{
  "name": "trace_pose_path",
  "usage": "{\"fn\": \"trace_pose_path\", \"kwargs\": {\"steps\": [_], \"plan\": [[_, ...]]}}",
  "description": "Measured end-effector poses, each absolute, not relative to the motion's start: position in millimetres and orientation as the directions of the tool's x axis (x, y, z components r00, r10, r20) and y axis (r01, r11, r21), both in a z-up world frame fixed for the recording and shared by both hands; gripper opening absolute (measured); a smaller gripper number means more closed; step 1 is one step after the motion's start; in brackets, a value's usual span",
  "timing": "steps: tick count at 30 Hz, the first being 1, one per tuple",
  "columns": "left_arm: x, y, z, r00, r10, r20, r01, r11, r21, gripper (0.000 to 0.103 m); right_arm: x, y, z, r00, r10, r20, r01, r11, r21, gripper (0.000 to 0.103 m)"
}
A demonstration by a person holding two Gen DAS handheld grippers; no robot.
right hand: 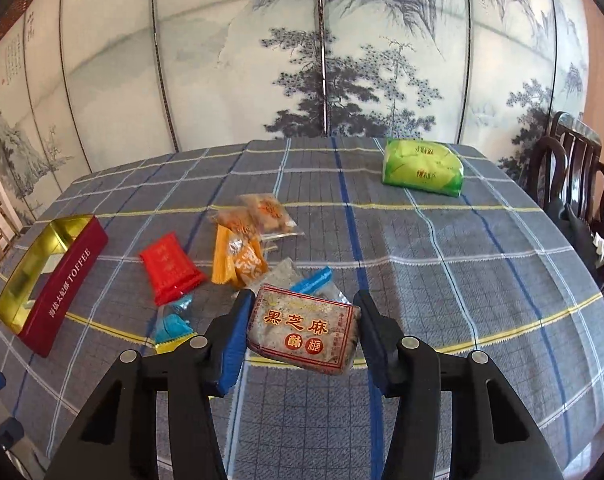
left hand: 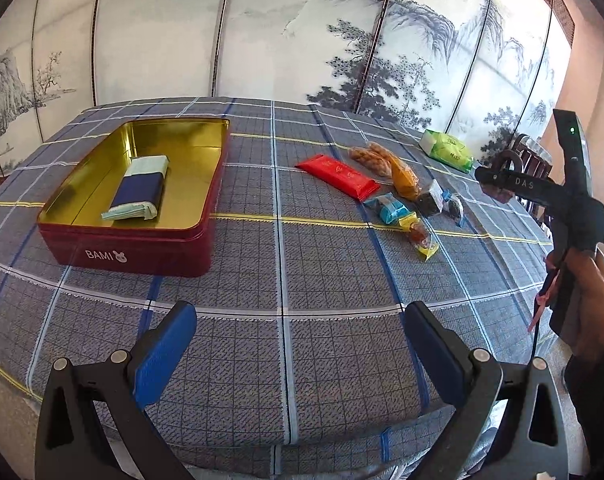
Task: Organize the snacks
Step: 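Carry the pastry box with the right gripper over the gold tin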
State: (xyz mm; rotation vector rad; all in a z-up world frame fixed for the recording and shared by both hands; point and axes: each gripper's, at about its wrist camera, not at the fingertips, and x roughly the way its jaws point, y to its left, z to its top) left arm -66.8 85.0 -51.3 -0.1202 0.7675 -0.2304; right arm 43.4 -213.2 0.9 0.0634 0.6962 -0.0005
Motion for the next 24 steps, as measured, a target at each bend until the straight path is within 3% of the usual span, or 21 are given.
{"fn": "trace_pose_path", "kwargs": {"steps": [15,24], "plan": [[-80.5,133.7,-51.7,0.749,-0.184,-0.636,0.077,0.978,-0.192,0.102,53.7,-124.4,46.6,0.817,0.082,-0.57,-0.112,0.993,-0.019,0.052],[-95.9,167.0,-66.0,0.741,-0.085,-0.666,-0.02,0.989,-0.149,0.102,72.9,-65.5,54.9,0.816,0.126,-0.564,-0.178,0.983,-0.038,0.052]]}}
